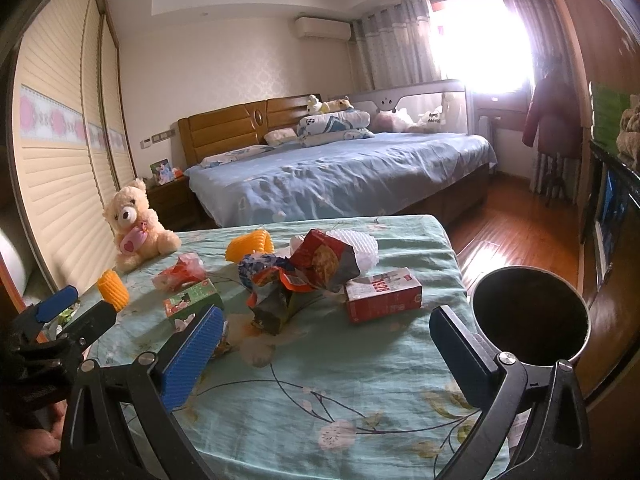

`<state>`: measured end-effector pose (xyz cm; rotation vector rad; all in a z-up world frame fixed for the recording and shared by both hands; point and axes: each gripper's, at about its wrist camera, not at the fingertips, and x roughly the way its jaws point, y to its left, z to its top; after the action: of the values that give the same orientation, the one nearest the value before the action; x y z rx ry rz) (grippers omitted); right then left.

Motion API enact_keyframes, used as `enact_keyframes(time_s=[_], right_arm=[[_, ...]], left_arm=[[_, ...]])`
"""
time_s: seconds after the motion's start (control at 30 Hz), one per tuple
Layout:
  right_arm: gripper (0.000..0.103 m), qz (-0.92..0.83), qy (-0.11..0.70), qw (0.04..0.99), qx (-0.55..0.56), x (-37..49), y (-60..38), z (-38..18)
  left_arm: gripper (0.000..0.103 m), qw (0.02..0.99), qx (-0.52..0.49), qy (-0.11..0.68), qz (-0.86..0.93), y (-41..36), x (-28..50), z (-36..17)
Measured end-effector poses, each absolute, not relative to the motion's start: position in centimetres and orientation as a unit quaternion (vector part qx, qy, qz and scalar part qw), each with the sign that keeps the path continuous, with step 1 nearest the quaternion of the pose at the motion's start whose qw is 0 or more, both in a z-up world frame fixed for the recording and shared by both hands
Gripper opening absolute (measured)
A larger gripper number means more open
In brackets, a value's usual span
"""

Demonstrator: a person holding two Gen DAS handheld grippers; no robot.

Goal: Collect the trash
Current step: 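Move both tools toward the trash on the table, then grasp the crumpled white paper with the left tool while the right grasps the red snack wrapper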

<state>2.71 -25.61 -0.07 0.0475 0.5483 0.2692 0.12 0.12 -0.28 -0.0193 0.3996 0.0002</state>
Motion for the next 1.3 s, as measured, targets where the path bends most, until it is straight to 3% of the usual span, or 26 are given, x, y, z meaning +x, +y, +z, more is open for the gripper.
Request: enact_keyframes(time_s=[0.4,0.67,1.0,1.3], right_arm=[[0.103,0.139,0.276,0.950,0.032,2.8,-25.2,-0.4],[0.103,0.147,0.298,0.942,0.039,4.0,-25.1,-1.7],[0.102,0.165,0.348,0.922,0.039,6.4,-23.8,-4.2],[0.082,0.181,0.386,0.903,0.052,9.5,-23.1,-6.3]], left_arm=[[0.102,0.978,-0.019,0.208,0.001,0.4,0.4,-0.7],[0.102,0.960,-0.076,0.271,-0.005,1.3,1.7,-1.8],[0.097,0.962,-0.104,0.252,-0.004,2.8,4.4,-3.6],[0.093,0.958,-0.107,0.266,-0.025,3.0,7.2,-4.8]])
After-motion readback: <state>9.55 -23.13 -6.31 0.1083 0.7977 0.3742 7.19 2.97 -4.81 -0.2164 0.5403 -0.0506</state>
